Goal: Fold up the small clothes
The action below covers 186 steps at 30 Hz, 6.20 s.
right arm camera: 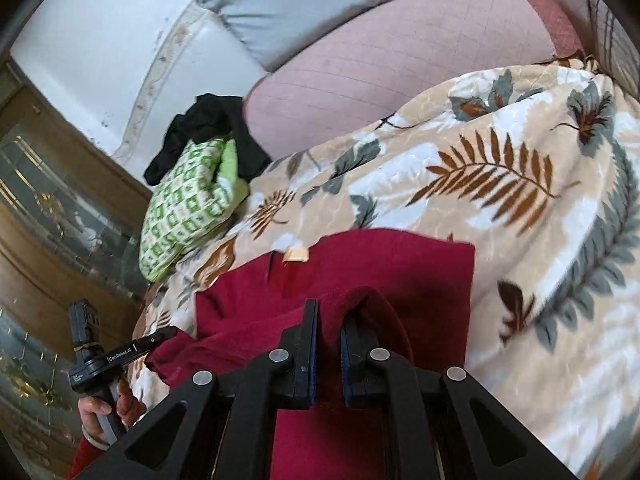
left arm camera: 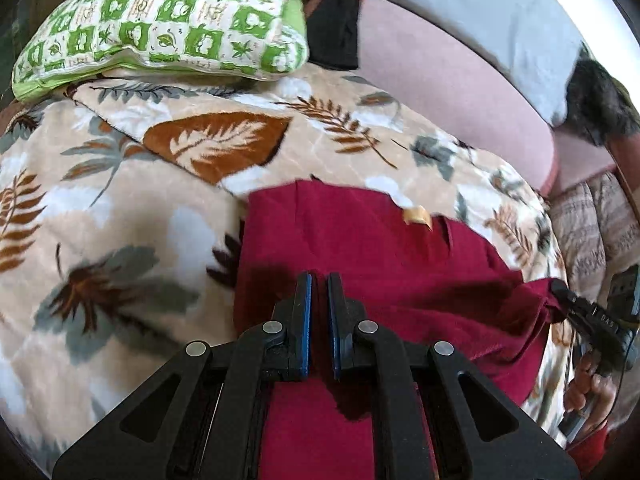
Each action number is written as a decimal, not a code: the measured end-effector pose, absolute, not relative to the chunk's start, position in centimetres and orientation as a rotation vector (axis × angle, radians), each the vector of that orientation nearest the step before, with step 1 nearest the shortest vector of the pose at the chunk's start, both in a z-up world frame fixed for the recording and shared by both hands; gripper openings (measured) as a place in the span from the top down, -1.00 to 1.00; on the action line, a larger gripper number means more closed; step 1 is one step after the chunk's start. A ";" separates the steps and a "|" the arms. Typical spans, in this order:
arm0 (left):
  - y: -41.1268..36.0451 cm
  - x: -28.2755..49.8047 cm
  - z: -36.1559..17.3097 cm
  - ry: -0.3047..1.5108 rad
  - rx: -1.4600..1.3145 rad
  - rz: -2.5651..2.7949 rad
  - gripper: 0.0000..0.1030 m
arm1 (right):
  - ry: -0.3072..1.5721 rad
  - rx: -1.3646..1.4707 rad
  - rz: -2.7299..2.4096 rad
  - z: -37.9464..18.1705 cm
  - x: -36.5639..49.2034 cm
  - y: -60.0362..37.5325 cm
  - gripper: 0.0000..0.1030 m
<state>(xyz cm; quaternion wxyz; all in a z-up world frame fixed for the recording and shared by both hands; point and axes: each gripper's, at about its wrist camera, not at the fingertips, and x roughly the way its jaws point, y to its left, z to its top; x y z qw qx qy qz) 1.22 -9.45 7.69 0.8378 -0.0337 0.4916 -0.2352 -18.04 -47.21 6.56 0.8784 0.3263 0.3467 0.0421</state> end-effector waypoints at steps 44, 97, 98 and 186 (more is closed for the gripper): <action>-13.6 3.8 4.1 0.997 0.124 -0.319 0.49 | 0.885 0.264 -0.275 4.2 -10.6 -47.6 0.77; -7.5 -2.7 4.2 1.037 -0.079 -0.386 0.42 | 0.984 0.257 0.285 4.6 4.6 -21.8 0.85; -7.4 -2.5 4.3 1.036 -0.078 -0.381 0.42 | 0.983 0.262 0.293 4.8 4.8 -21.8 0.85; -12.5 -6.1 5.1 0.965 0.141 -0.345 0.11 | 0.870 -0.047 -0.297 5.8 -18.6 -38.9 0.24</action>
